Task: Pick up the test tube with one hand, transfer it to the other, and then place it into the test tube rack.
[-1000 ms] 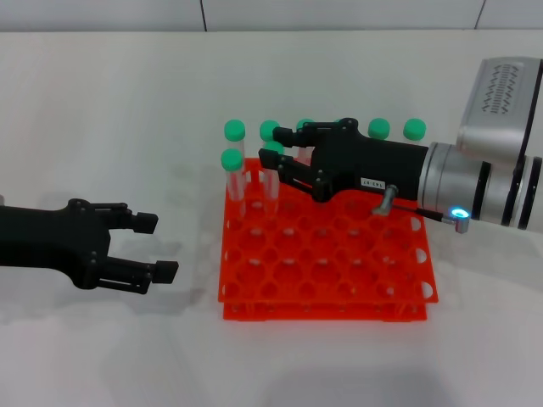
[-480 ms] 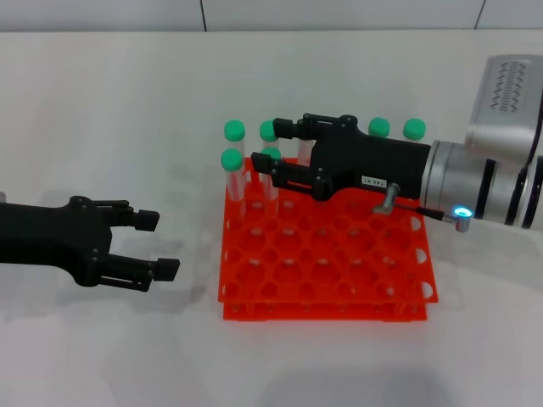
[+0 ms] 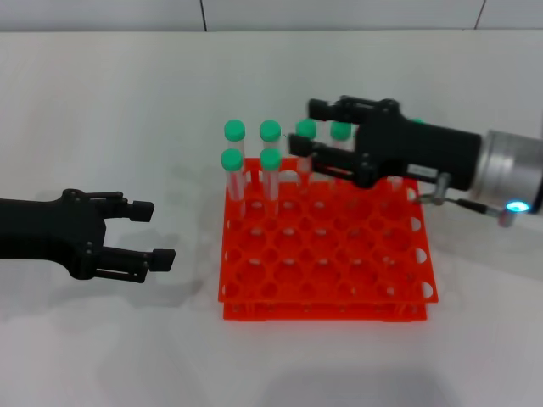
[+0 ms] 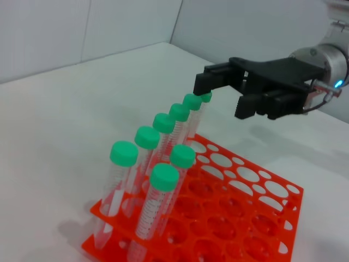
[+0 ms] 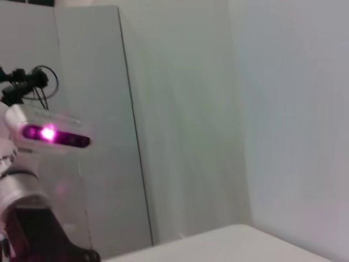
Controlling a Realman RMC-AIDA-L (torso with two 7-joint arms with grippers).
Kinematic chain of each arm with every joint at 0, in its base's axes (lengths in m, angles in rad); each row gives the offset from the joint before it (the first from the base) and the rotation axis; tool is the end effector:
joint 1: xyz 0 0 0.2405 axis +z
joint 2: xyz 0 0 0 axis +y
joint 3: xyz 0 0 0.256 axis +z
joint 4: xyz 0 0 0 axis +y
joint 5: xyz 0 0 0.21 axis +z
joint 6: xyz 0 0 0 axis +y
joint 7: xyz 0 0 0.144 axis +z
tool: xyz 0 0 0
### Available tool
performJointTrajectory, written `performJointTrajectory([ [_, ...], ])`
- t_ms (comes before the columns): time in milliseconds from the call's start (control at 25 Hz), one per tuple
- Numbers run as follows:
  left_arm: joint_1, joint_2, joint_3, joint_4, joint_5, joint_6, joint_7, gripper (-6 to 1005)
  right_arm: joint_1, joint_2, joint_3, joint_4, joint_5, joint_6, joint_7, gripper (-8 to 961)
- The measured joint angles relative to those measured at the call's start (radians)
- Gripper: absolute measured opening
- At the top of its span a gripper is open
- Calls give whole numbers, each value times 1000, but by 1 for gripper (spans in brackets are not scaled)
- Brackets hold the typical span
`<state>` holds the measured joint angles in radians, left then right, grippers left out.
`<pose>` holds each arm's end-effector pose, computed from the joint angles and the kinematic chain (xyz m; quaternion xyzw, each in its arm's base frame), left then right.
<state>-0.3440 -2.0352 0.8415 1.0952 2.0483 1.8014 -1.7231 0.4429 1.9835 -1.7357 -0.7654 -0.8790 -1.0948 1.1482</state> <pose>-0.2686 0.2857 0.0571 -0.9550 -0.2518 -0.1399 0.0709 0.1809 0.3409 -0.0460 -0.9148 0.1205 0.3488 0.1644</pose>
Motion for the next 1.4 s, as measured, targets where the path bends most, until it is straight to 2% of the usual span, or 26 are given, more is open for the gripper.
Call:
performJointTrajectory([
  [160, -4, -2, -1, 0, -19, -3, 5, 887, -45, -28, 123, -77, -180, -11, 124, 594],
  [240, -5, -3, -3, 0, -47, -4, 10, 887, -60, -34, 201, -104, -278, -36, 187, 598],
  [520, -8, -10, -31, 0, -144, -7, 24, 887, -92, -30, 507, -190, -629, -189, 349, 609],
  [680, -11, -21, -48, 0, -184, -14, 26, 887, -101, -31, 617, -219, -712, -259, 368, 616],
  [960, -17, -33, -49, 0, -209, -20, 28, 887, -112, -45, 643, -227, -729, -289, 371, 628],
  [1400, -23, -39, -50, 0, -211, -22, 25, 887, -114, -37, 647, -222, -765, -301, 372, 646],
])
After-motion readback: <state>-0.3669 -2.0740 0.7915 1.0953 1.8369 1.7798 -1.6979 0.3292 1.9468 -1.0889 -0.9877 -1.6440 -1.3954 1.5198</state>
